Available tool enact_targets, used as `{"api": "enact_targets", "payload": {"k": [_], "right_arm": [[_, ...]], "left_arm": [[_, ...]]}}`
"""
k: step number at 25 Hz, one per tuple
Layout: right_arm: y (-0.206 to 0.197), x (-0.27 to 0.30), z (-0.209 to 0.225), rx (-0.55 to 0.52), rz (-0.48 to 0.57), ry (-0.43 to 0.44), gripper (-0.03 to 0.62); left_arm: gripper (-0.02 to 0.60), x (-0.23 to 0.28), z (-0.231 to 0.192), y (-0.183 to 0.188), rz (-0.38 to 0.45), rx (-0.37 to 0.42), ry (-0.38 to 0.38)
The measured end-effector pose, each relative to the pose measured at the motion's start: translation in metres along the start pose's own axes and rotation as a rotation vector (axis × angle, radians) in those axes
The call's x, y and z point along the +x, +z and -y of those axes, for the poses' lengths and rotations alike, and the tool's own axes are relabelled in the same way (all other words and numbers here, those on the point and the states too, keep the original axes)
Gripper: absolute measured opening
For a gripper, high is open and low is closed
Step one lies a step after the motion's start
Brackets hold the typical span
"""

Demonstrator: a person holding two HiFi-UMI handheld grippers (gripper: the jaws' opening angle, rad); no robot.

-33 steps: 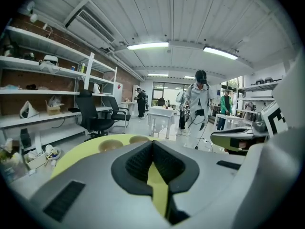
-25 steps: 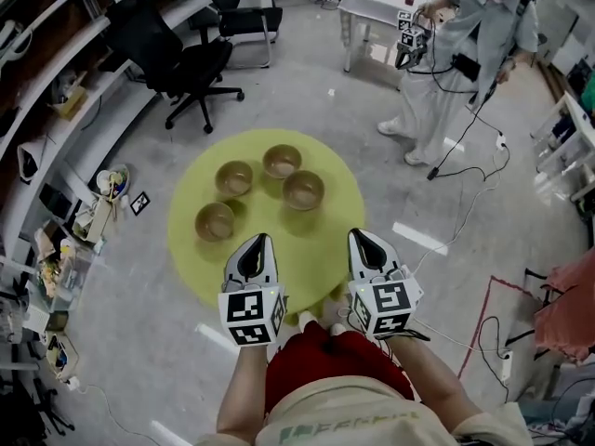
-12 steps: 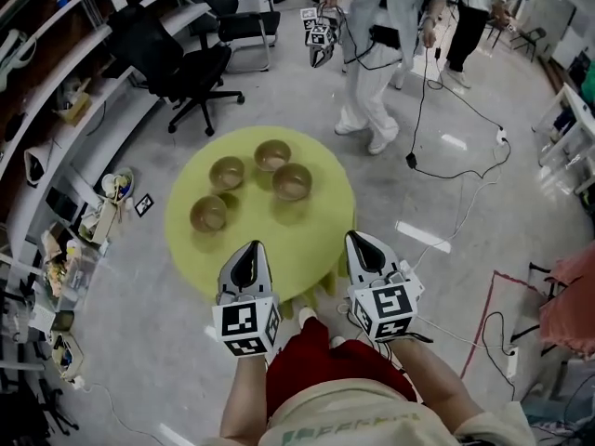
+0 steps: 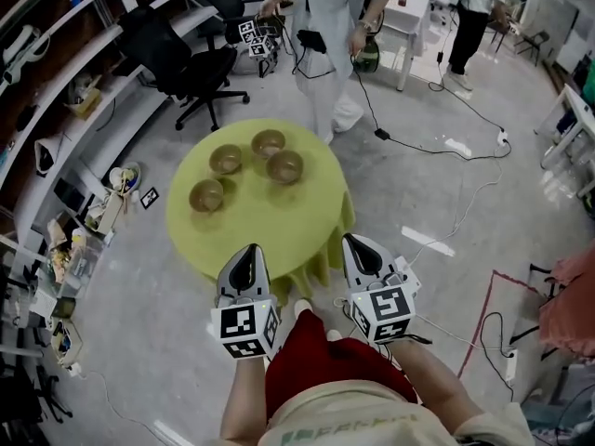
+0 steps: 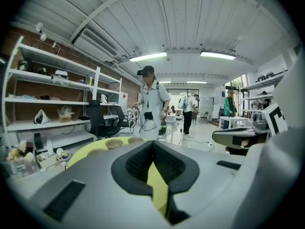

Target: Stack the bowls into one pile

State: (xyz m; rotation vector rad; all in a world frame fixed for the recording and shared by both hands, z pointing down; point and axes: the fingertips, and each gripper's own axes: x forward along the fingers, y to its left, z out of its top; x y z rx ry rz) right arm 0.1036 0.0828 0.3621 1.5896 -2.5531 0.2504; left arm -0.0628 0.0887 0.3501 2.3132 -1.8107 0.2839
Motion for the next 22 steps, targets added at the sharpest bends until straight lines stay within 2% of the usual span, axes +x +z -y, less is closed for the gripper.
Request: {"api": "enact_targets", "payload": {"k": [11, 22], "right_arm": [[-0.006, -0.048, -0.006, -0.009, 0.004, 0.039, 0.035], [-0.004, -0.045, -0.027, -0.016, 0.015, 0.072, 0.035]], "left_arm": [[0.023, -0.046, 0.03, -0.012, 0.005, -0.001, 0.03], [0.023, -0.057, 0.021, -0.005, 0.016, 0.018, 0.021]]}}
